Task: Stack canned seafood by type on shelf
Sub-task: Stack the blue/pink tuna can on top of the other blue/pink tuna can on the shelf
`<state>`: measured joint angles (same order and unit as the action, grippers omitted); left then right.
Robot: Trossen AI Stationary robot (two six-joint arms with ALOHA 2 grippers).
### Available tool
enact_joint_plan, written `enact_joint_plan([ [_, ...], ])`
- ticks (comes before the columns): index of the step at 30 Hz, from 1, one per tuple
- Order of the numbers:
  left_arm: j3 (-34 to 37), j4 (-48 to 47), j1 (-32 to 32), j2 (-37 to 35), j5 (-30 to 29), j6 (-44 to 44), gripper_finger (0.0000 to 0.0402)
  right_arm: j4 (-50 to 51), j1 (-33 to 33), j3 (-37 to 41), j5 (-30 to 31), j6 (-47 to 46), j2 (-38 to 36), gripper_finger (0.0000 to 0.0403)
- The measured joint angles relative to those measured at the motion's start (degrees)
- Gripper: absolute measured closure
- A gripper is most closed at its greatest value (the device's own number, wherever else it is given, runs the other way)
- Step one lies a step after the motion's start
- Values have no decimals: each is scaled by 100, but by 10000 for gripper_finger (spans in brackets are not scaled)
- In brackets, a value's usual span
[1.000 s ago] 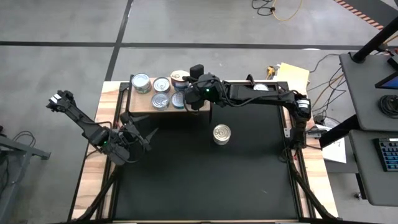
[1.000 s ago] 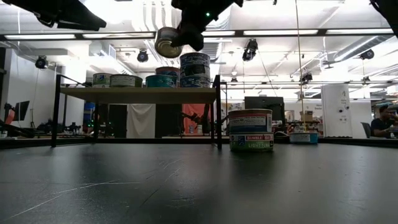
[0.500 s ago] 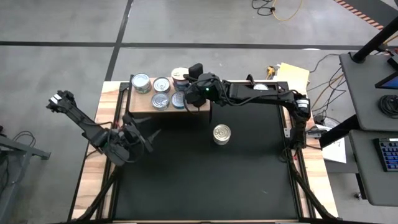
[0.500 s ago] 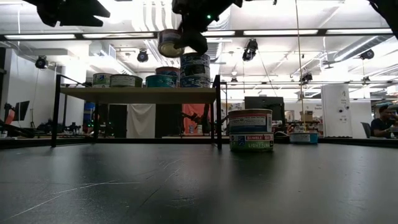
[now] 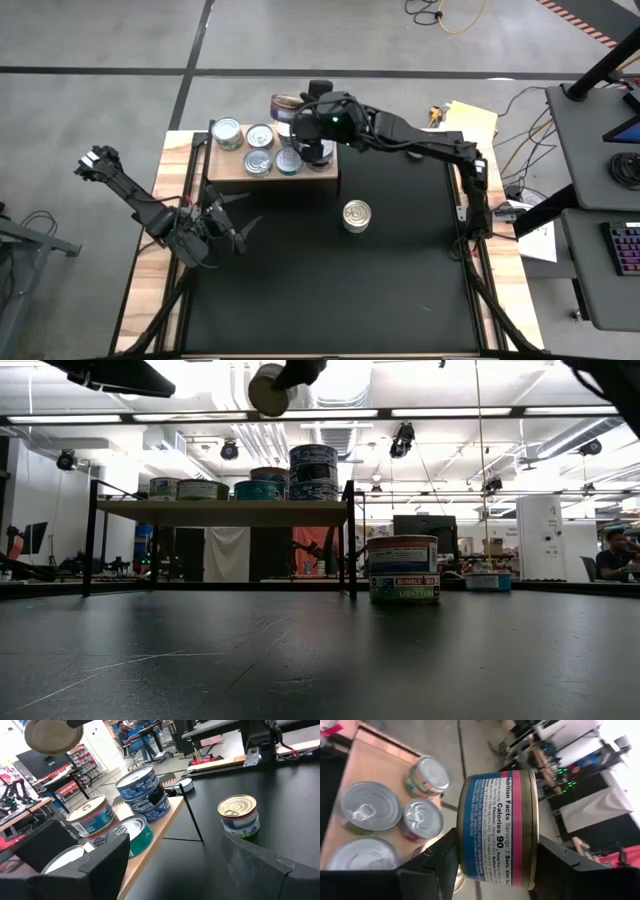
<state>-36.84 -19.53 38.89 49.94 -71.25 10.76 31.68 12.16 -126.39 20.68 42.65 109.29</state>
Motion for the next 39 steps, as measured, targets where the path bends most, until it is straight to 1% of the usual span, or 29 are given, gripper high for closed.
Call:
enact_joint_plan([
  [3, 0, 2, 0, 1, -7, 90, 106, 603, -4, -623, -14, -80, 364, 216],
  [5, 0, 4, 0, 1, -94, 97, 106, 729, -2, -873, 9, -138, 619, 215],
  [10, 0, -4, -2, -8, -986, -39, 106, 616, 5, -714, 429, -114, 754, 205],
  [14, 12, -60, 0, -5, -1453, -152, 106, 654, 56, -716, 456, -163, 800, 214],
  [17, 13, -324, -1, -16, -1855, -181, 106, 658, 101, -716, 449, -177, 884, 215],
  [20, 15, -569, -2, -25, -1850, -149, 106, 664, 138, -716, 444, -273, 1026, 207],
  [22, 17, -692, -2, -18, -1699, -128, 106, 713, 158, -714, 439, -277, 1111, 204],
  [26, 47, -753, -2, 10, -1509, -109, 106, 710, 167, -714, 491, -253, 1266, 210],
  [30, 127, -764, -2, 10, -1509, -84, 106, 700, 167, -714, 641, -197, 1277, 214],
  [35, 164, -790, -2, 6, -1511, -81, 106, 695, 178, -719, 754, -155, 1275, 202],
  [39, 164, -785, -2, 8, -1513, -58, 106, 699, 191, -719, 790, -117, 1275, 206],
])
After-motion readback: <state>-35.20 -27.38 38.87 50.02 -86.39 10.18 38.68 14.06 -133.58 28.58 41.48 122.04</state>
